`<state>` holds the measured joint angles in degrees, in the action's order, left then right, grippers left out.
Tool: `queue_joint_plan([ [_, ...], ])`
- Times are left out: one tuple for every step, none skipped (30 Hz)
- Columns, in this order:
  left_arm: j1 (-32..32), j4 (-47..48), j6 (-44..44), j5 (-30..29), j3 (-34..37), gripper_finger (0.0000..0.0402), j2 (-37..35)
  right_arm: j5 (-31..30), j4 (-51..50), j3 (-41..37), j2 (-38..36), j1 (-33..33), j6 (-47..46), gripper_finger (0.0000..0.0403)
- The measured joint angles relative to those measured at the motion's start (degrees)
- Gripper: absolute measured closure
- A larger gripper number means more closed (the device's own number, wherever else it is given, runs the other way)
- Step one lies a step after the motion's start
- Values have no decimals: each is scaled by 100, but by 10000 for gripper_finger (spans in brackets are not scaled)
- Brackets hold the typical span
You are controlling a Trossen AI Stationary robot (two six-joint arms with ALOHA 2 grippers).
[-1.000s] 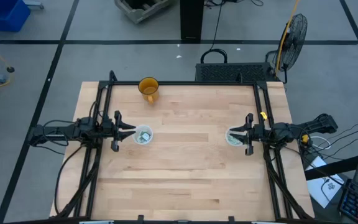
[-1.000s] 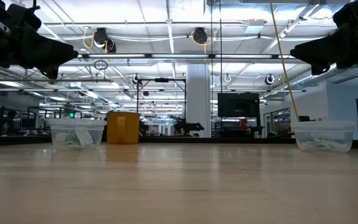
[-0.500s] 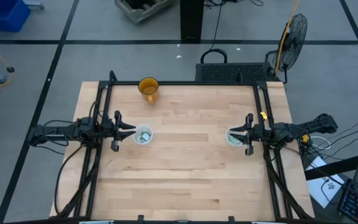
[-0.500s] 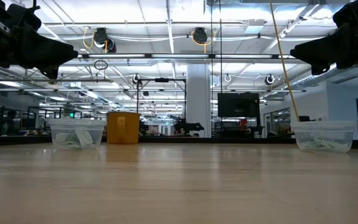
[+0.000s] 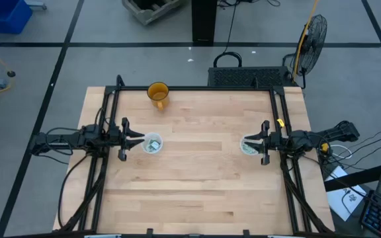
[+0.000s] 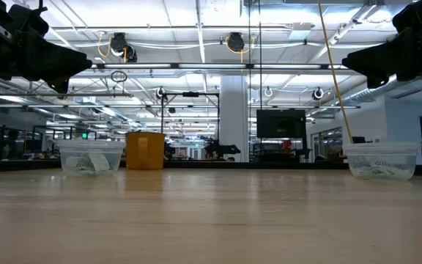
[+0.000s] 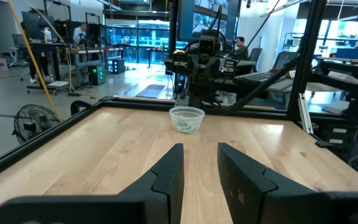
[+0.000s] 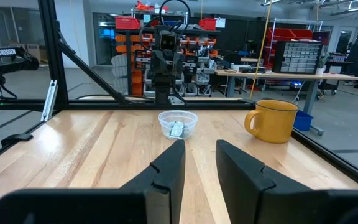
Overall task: Pick and place items into bin
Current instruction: Return to Home Position
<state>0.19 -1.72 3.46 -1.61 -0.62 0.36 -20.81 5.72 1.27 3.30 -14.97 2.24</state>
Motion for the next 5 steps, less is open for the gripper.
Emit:
queue_joint_plan([
  [-2, 0, 0, 0, 0, 300, 0, 1, 0, -1, -1, 0, 0, 316],
  [0, 0, 0, 0, 0, 300, 0, 1, 0, 1, -1, -1, 0, 316],
  [0, 0, 0, 0, 0, 300, 0, 0, 0, -1, 1, -1, 0, 316],
  [-1, 0, -2, 0, 0, 300, 0, 1, 0, -1, -1, -1, 0, 316],
  [0, 0, 0, 0, 0, 300, 0, -1, 0, -1, -1, -1, 0, 316],
])
